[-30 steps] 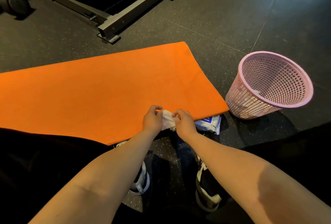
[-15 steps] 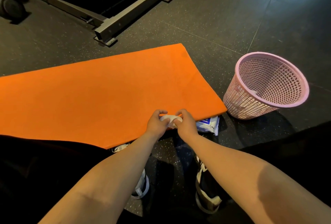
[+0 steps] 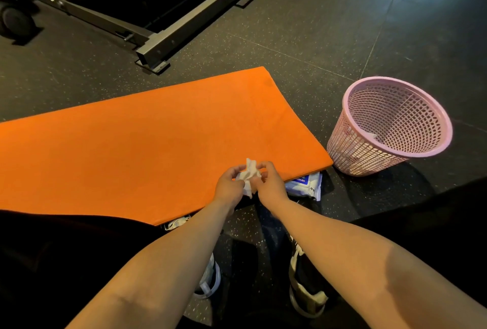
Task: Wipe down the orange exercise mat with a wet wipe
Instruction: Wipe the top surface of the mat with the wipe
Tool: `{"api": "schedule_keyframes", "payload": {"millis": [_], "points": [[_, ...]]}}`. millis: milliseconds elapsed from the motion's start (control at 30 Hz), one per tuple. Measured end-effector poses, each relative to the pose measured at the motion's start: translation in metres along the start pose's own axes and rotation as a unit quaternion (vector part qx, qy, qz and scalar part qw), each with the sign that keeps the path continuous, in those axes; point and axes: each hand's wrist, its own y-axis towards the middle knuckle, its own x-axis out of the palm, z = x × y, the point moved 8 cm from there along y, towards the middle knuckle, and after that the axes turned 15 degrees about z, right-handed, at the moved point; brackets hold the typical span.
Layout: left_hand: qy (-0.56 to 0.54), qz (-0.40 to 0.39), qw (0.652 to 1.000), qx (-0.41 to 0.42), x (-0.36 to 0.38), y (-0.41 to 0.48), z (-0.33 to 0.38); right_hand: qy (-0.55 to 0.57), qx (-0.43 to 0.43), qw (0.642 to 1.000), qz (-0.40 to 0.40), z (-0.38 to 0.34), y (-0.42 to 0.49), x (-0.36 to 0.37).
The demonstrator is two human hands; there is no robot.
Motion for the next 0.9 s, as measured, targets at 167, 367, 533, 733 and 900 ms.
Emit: {"api": "schedule_keyframes", "payload": {"millis": [167,367,533,733,900], "points": [[0.044,0.005,0.999,-0.025,-0.003,0.002,-0.01,0.026,0.029,0.999,0.011,0.004,0.005,-0.002],[0.079,0.009,0.997,-0.017,-0.002,-0.001,-0.013,-0.002,0.024,1.0,0.006,-0.001,0.004,-0.002],[0.033,0.028,0.999,0.002,-0.004,-0.008,-0.007,-0.032,0.028,0.999,0.01,0.002,0.003,-0.002],[0.027,-0.025,0.997,-0.062,0.004,-0.014,-0.008,-0.048,0.012,0.999,-0.021,-0.005,-0.004,-0.001],[0.028,-0.043,0.996,-0.078,0.007,-0.006,-0.011,-0.027,0.008,0.999,-0.032,-0.012,-0.004,-0.006]]}}
